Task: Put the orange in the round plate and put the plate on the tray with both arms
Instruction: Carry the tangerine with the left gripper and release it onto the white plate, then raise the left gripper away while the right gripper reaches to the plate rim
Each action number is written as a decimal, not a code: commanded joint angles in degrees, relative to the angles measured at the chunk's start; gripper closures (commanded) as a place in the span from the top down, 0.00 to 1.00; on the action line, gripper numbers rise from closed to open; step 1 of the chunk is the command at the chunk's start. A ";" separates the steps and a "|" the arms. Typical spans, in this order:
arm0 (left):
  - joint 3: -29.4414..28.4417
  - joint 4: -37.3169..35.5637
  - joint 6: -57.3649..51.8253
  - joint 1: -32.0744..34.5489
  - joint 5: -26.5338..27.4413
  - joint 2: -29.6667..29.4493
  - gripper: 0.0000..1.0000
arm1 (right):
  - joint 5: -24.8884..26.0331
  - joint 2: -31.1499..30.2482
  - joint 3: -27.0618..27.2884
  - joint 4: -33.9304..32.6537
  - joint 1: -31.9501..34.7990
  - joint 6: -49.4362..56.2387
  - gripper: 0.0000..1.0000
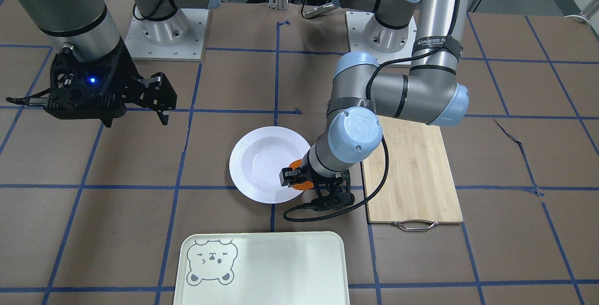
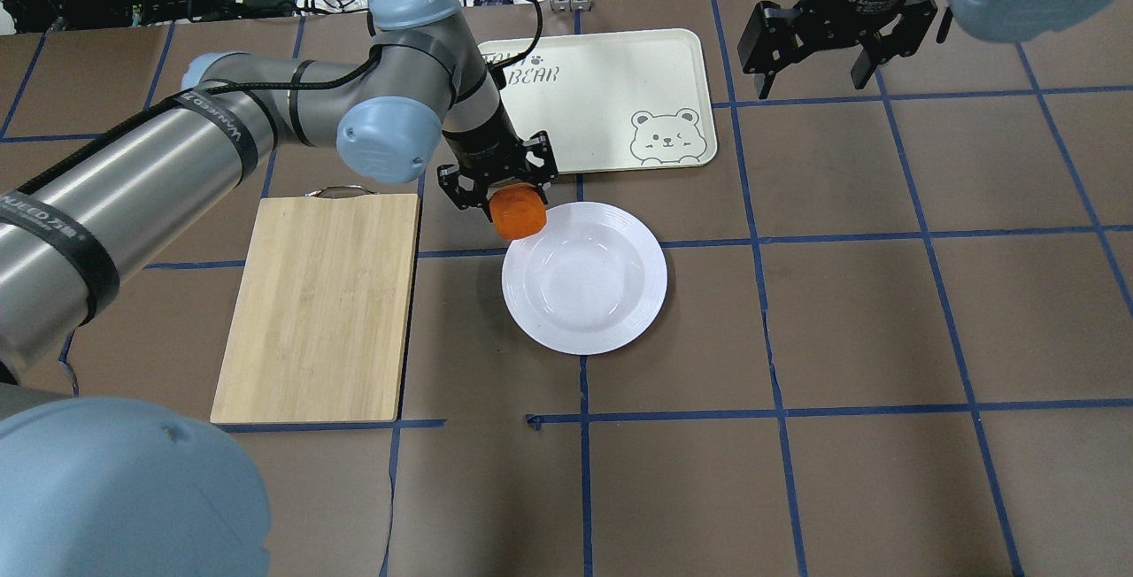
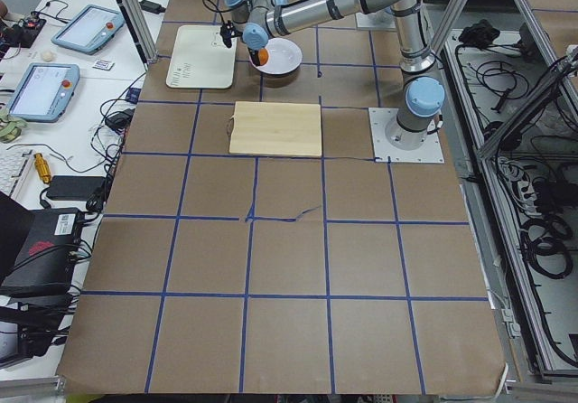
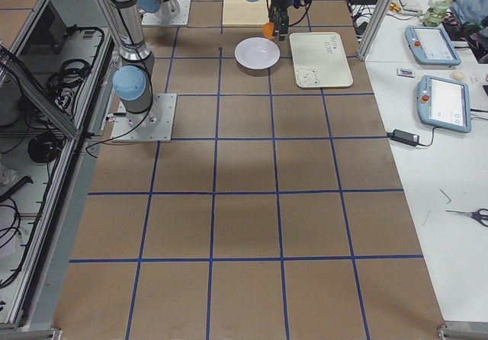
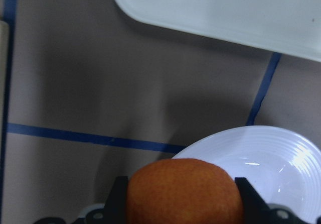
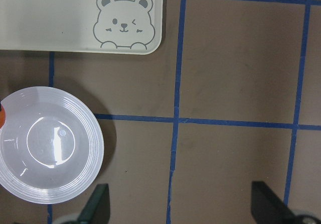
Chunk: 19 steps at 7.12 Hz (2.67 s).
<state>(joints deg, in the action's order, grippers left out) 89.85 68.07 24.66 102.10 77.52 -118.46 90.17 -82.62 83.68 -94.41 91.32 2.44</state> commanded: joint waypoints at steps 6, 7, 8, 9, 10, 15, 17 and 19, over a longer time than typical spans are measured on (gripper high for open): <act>2.44 -3.30 6.45 4.60 -2.20 1.82 1.00 | -0.09 0.00 0.08 0.10 -0.09 -0.15 1.00; 2.18 -3.04 6.36 4.43 -1.93 2.44 1.00 | -0.09 0.00 0.08 0.10 0.00 -0.15 1.00; 1.82 -2.69 6.10 3.56 1.12 3.84 1.00 | -0.09 0.00 0.08 0.10 0.00 -0.24 1.00; 0.34 -1.38 4.79 0.68 3.84 5.68 1.00 | -0.26 0.09 0.08 -0.07 -0.09 -0.07 1.00; -1.93 0.46 0.43 -2.49 4.31 7.26 1.00 | -1.48 0.61 0.08 -1.29 0.00 -0.24 1.00; -14.17 23.14 -10.43 -13.06 14.83 16.05 1.00 | -13.09 4.74 22.60 -32.33 0.88 -7.32 1.00; -14.35 22.99 -10.43 -13.59 15.03 18.52 1.00 | -16.84 6.40 30.02 -40.57 1.84 -9.63 1.00; -12.43 20.70 -10.51 -17.27 15.74 18.87 1.00 | -21.35 9.22 32.94 -46.54 4.29 -15.00 1.00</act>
<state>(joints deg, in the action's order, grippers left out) 76.39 89.82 14.21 86.90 92.92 -100.21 71.05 -75.03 114.33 -136.91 93.91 -9.93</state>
